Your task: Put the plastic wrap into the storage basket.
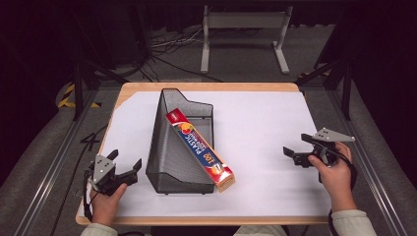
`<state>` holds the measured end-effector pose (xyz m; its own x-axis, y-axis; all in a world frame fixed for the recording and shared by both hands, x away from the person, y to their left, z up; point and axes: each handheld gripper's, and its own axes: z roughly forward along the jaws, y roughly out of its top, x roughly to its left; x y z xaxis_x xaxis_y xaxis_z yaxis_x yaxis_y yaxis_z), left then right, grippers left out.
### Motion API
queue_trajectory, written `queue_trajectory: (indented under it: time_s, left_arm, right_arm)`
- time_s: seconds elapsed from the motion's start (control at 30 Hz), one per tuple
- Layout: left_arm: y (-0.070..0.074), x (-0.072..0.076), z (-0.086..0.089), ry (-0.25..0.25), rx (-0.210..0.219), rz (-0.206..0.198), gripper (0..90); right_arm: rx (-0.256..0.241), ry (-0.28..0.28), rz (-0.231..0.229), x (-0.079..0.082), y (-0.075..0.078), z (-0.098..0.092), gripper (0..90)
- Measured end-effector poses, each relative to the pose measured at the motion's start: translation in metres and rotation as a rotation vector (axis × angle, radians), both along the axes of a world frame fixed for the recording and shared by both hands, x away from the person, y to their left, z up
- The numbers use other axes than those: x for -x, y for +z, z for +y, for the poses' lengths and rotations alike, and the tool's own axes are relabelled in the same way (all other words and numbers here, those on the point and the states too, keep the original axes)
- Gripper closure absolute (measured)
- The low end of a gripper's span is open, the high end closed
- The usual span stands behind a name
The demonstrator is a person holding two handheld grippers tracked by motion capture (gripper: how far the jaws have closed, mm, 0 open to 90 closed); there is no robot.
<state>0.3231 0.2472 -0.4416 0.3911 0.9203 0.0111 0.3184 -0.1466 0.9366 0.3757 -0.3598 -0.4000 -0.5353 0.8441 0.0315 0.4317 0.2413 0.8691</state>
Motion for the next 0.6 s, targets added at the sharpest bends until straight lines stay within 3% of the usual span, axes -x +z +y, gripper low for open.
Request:
queue_trajectory:
  time_s: [0.2,0.23,0.47,0.6]
  left_arm:
    - [0.000,0.000,0.000,0.000,0.003,-0.002,13.1]
    - [0.000,0.000,0.000,0.001,0.006,-0.001,13.1]
    - [0.000,-0.001,0.000,-0.005,0.007,-0.002,13.1]
    - [0.000,0.000,0.000,-0.007,0.007,-0.002,13.1]
  right_arm:
    - [0.029,-0.014,0.003,0.002,-0.019,-0.010,7.5]
    - [0.014,-0.028,0.002,0.003,-0.023,-0.013,7.6]
    - [0.029,-0.036,0.009,0.005,-0.036,-0.013,7.9]
    - [0.053,-0.017,0.038,0.003,-0.039,-0.009,9.9]
